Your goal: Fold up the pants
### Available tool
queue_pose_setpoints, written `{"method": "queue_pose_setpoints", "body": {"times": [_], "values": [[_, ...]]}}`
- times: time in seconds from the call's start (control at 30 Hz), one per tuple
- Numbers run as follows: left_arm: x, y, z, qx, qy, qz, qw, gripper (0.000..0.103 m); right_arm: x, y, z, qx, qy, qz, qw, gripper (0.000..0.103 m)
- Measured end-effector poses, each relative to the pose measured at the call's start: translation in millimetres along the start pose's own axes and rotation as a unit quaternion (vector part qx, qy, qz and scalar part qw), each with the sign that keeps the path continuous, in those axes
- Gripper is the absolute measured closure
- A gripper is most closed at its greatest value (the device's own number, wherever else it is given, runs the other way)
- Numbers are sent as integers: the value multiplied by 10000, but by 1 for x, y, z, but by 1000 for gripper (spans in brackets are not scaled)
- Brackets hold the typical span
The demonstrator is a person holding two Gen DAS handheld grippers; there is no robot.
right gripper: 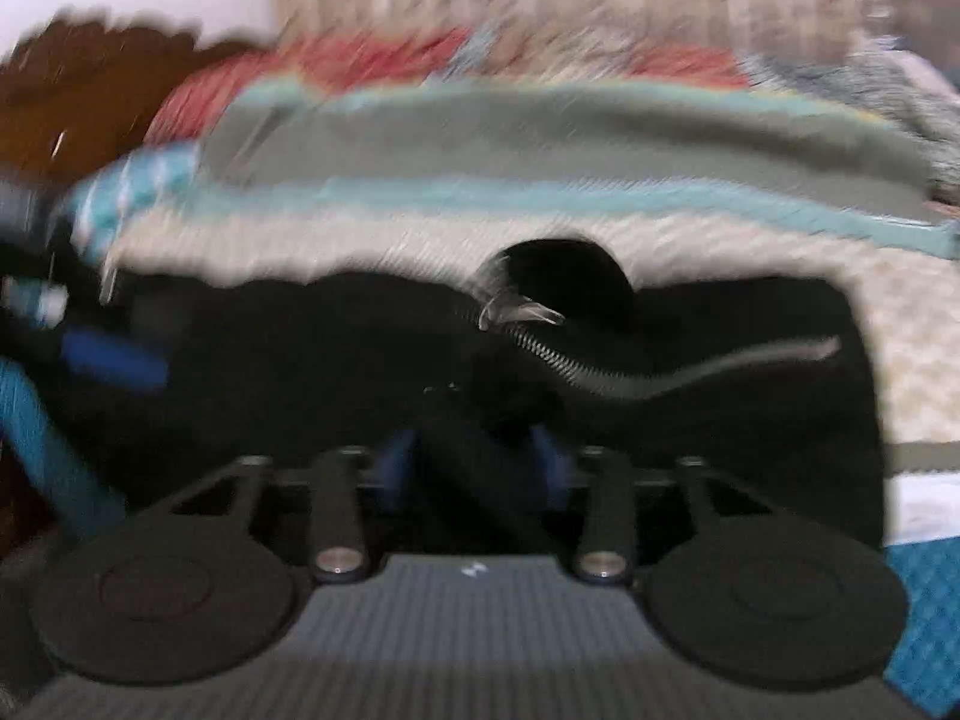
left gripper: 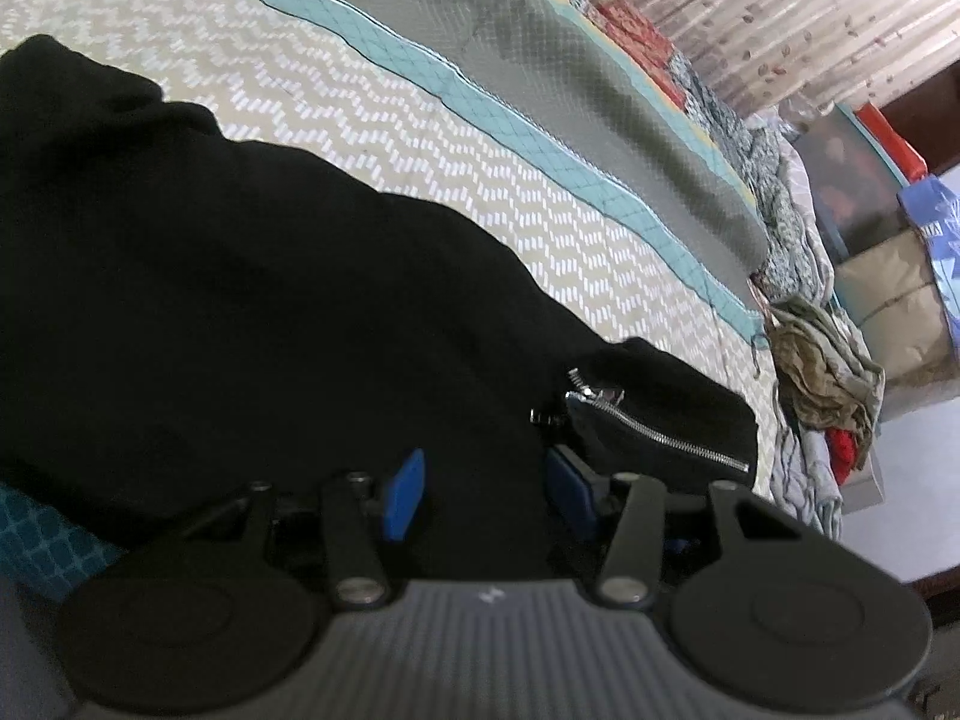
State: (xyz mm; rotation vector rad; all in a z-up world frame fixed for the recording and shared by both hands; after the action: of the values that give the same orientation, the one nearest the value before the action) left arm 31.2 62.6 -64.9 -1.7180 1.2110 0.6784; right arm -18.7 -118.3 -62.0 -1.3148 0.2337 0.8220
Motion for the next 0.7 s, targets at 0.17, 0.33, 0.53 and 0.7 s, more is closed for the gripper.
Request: {"method": "queue_pose_setpoints", "body": {"times": [0.17, 0.33, 0.53, 0.7], "values": [[20, -4, -23, 171, 188, 175, 9995, 44, -49, 0, -5, 62, -140, -228, 9996, 39], [55, -4, -62, 361, 416, 486, 9973, 27, -102, 4, -37, 762, 250, -814, 9934, 39], [105, 13, -108, 748, 518, 984, 9910, 36, -140, 18, -102, 1930, 712, -1324, 9696, 39], [112, 25, -118, 920, 554, 916, 9900, 88, -136, 26, -125, 2620, 660, -1464, 9516, 39]]}}
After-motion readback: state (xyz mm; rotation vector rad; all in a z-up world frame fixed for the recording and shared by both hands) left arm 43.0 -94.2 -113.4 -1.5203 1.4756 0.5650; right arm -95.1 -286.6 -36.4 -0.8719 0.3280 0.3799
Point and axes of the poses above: each gripper's, at about its wrist camera, not at the fingertips, and x roughly the way its jaws point, z to its left, y to its underside, the point moved 8 cm from there along x, roughly the way its jaws point, and after that the axes turned 12 degrees about -y, right-handed, at the moved point
